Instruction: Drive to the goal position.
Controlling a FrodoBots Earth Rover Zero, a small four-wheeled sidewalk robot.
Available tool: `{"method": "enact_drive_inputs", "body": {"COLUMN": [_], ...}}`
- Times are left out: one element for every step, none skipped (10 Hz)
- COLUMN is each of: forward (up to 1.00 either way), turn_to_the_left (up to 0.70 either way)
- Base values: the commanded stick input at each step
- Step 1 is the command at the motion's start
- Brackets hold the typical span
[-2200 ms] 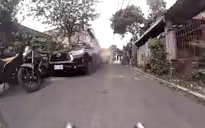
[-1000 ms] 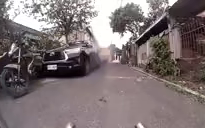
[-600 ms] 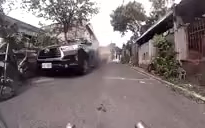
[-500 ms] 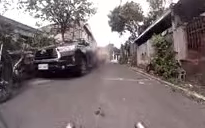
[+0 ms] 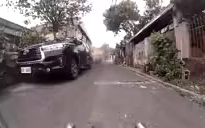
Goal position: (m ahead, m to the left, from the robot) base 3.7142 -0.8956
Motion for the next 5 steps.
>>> {"method": "enact_drive_inputs", "body": {"forward": [0.87,0.86,0.87,0.84,0.84], "turn_to_the_left": [0.00,0.00,0.00,0.00,0.00]}}
